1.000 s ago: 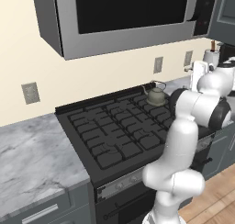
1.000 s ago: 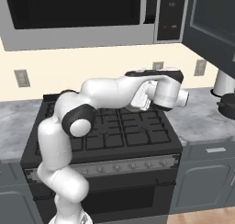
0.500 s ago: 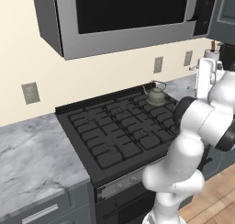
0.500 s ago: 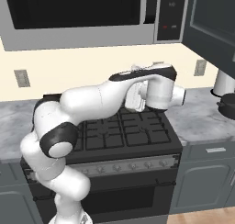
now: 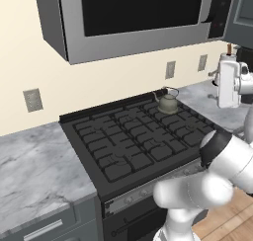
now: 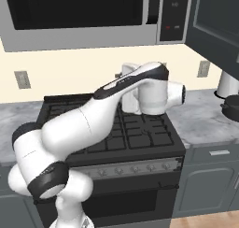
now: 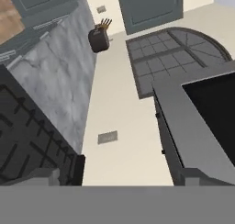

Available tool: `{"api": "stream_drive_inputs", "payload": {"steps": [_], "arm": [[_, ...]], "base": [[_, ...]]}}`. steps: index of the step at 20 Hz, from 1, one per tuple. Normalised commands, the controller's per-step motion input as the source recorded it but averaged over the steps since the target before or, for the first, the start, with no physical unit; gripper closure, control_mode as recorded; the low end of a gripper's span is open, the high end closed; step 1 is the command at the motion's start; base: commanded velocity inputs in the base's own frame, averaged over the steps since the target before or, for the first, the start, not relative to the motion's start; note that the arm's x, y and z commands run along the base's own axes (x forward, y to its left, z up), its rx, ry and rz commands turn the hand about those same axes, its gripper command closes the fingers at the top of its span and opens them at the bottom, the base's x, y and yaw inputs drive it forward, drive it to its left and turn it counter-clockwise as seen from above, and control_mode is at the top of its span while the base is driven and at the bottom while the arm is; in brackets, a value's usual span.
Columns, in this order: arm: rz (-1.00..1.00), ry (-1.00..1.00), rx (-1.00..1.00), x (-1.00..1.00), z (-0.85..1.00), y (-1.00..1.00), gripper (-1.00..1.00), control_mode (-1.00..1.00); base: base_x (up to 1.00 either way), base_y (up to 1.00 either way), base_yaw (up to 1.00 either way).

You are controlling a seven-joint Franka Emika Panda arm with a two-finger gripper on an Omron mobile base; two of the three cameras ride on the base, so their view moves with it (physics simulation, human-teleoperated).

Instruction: Pick the kettle from the cabinet and place it on a stove burner. Then pick the pot from the counter and place it on another stove burner. Finally, turn both burners on.

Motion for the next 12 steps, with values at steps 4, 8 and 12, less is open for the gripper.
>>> {"api": "stream_drive_inputs", "payload": {"steps": [4,8,12], "arm": [[-0.02,-0.12,-0.15,-0.54,0.24,0.18,-1.00,-1.00],[-0.02,-0.14,-0.16,-0.47,0.21,0.21,-1.00,-1.00],[-0.02,-0.20,-0.15,-0.42,0.14,0.23,-1.00,-1.00]], "base": [[0.00,0.00,0.00],[0.00,0.00,0.00],[0.00,0.00,0.00]]}}
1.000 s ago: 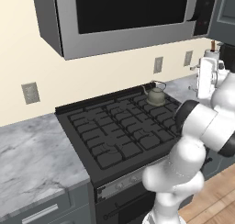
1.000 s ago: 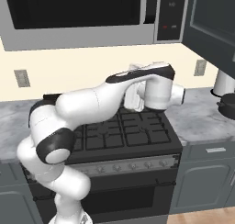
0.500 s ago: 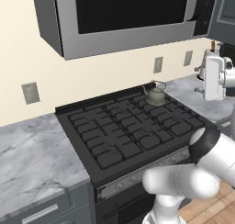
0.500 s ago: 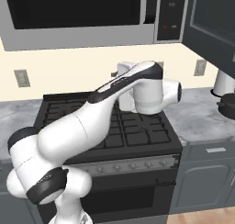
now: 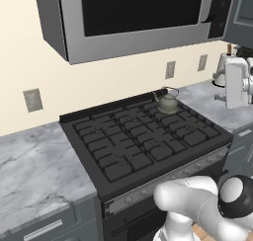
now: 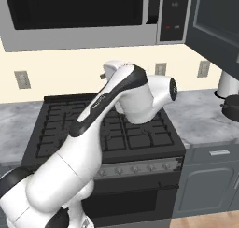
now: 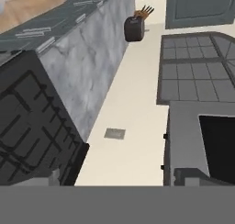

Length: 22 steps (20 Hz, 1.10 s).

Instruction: Pick the kettle from the cabinet and place it on a stove burner. Then pick the pot from the counter and place it on another stove burner. Finally, turn both burners on.

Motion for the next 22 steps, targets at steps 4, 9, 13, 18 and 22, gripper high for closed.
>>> {"api": "stream_drive_inputs", "payload": {"steps": [4,9,13,18,22], "arm": [[-0.02,-0.21,-0.15,-0.42,0.05,0.19,-1.00,-1.00],[-0.03,-0.19,-0.14,-0.40,0.00,0.13,-1.00,-1.00],[-0.03,-0.17,-0.14,-0.41,0.00,0.12,-1.00,-1.00],[-0.03,-0.16,-0.14,-0.42,0.00,0.15,-1.00,-1.00],[-0.03,-0.14,-0.14,-0.41,0.00,0.17,-1.00,-1.00]], "base": [[0.00,0.00,0.00],[0.00,0.00,0.00],[0.00,0.00,0.00],[0.00,0.00,0.00],[0.00,0.00,0.00]]}}
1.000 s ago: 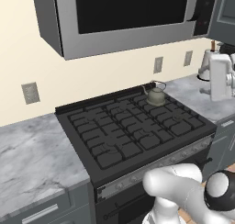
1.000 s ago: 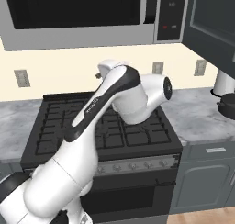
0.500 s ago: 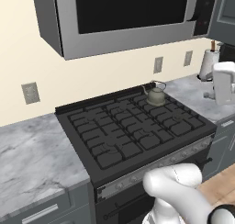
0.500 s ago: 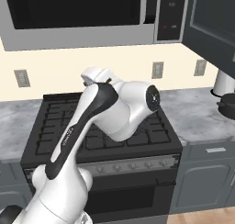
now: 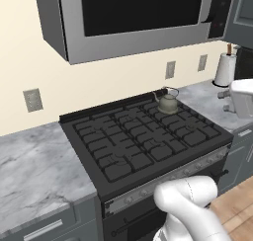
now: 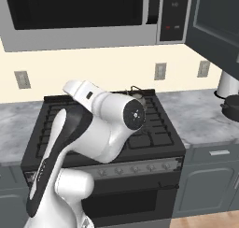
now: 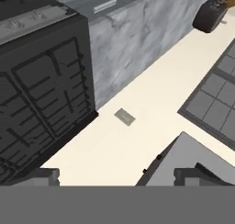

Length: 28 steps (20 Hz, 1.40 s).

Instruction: Pick the kettle from the cabinet and place it on a stove burner. Then pick the pot from the counter and place it on another stove burner. Finally, turn both burners on.

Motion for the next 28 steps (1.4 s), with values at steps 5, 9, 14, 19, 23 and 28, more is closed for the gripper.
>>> {"api": "stream_drive_inputs", "payload": {"steps": [5,9,14,19,23,28], "arm": [[-0.01,-0.08,-0.13,-0.31,0.00,0.17,-1.00,-1.00],[0.00,0.00,-0.02,-0.02,0.00,0.05,-1.00,-1.00],[0.00,0.00,0.00,0.00,0.00,0.00,-1.00,-1.00],[0.00,-0.01,0.00,-0.08,0.00,-0.01,-1.00,-1.00],[0.00,0.00,0.00,0.00,0.00,0.00,-1.00,1.00],[0.00,0.00,0.00,0.00,0.00,0.00,-1.00,1.00]], "base": [[0.00,0.00,0.00],[0.00,0.00,0.00],[0.00,0.00,0.00],[0.00,0.00,0.00],[-0.32,-0.25,-0.08],[-0.27,-0.38,-0.09]]}}
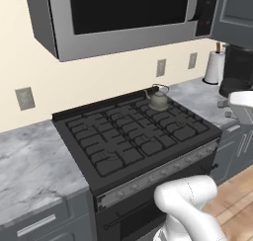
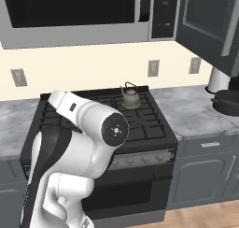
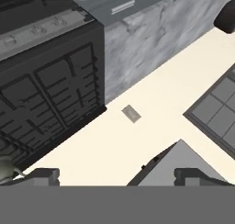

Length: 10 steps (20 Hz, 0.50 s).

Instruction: Pick the kettle from the cabinet and place it on a stove burner. Then pick the pot from the counter and place it on another stove burner. Finally, turn both burners on.

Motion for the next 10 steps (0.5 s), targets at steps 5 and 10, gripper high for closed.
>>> {"api": "stream_drive_inputs", "payload": {"steps": [5,10], "arm": [[0.00,0.00,0.00,0.00,0.00,0.00,-1.00,1.00],[0.00,0.00,0.00,0.00,0.00,0.00,-1.00,1.00]], "base": [[-0.11,-0.43,-0.08],[-0.01,-0.46,-0.07]]}}
